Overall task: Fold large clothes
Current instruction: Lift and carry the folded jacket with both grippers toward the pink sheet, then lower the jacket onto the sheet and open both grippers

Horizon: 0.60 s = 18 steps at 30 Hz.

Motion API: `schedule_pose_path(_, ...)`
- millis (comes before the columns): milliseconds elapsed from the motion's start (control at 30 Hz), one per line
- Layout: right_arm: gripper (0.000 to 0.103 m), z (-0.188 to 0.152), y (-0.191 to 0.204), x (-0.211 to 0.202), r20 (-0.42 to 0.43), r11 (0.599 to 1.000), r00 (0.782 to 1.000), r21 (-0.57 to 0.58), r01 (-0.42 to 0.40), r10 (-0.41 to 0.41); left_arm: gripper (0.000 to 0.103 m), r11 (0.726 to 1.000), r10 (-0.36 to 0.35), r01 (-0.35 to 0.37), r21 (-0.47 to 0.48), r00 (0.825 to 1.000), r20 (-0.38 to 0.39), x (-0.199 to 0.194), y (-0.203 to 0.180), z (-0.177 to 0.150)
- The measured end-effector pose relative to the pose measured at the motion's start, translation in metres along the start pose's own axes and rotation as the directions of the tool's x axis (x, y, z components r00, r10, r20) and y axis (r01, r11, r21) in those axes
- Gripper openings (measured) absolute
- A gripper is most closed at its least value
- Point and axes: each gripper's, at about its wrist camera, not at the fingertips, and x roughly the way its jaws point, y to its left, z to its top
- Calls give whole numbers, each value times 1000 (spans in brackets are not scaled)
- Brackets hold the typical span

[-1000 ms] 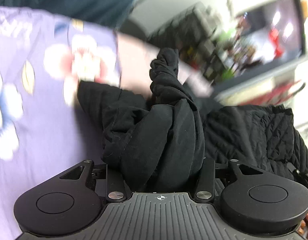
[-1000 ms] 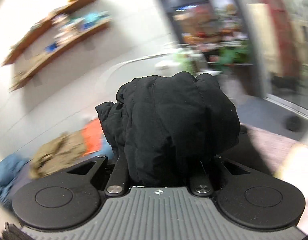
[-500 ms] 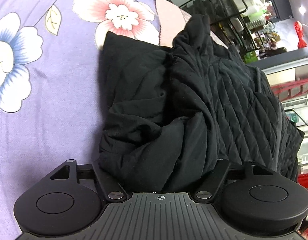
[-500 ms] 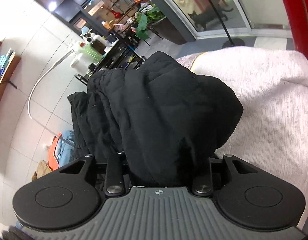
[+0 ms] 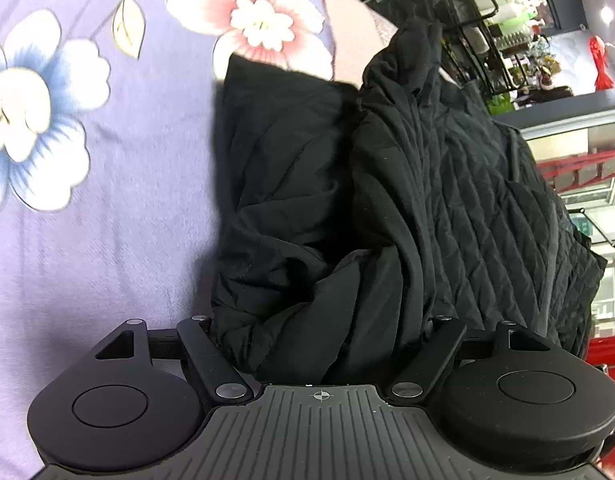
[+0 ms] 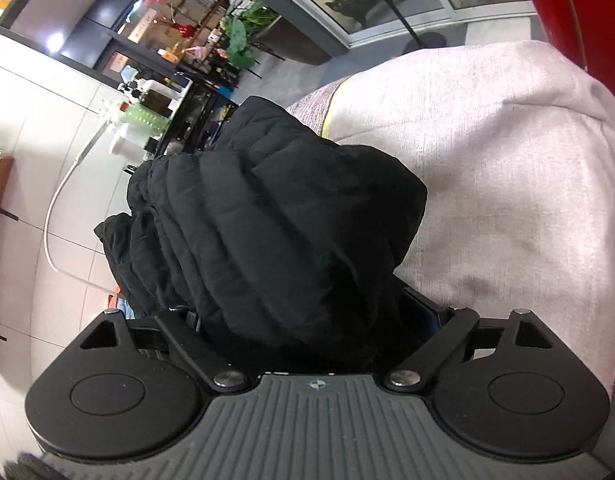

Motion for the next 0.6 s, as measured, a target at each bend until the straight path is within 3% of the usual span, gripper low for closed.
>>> schedule_pose_path(133, 96, -1, 16, -21, 34, 994, 998, -85, 64, -61, 103, 994, 65, -66, 85, 998, 15, -21, -19, -1)
schedule_pose_path(233, 99, -2, 23, -38, 65, 977, 992, -176, 118, -107, 103, 963, 177, -188, 191, 981, 75, -45, -29, -8)
schedule_pose_path(300, 101, -5, 28, -45, 82, 958, 985, -232, 170, -155, 103, 908, 275, -310, 280, 948, 158, -62, -34, -15)
schedule_pose_path(400, 101, -9, 34, -51, 87, 919, 969, -307, 246, -230, 103, 780, 440, -501, 376, 865, 240, -75, -38, -26)
schedule_pose_path(467, 101, -15, 41, -52, 79, 886, 956, -359, 293, -284, 103, 717, 495, -561, 413, 827, 264, -81, -43, -35)
schedule_pose_path(533, 101, -23, 50, -51, 73, 849, 947, -425, 313, -313, 103, 690, 503, -569, 447, 821, 270, -85, -54, -47)
schedule_pose_path(600, 101, -37, 63, -52, 68, 805, 943, -503, 314, -326, 103, 688, 478, -539, 486, 840, 256, -86, -71, -62)
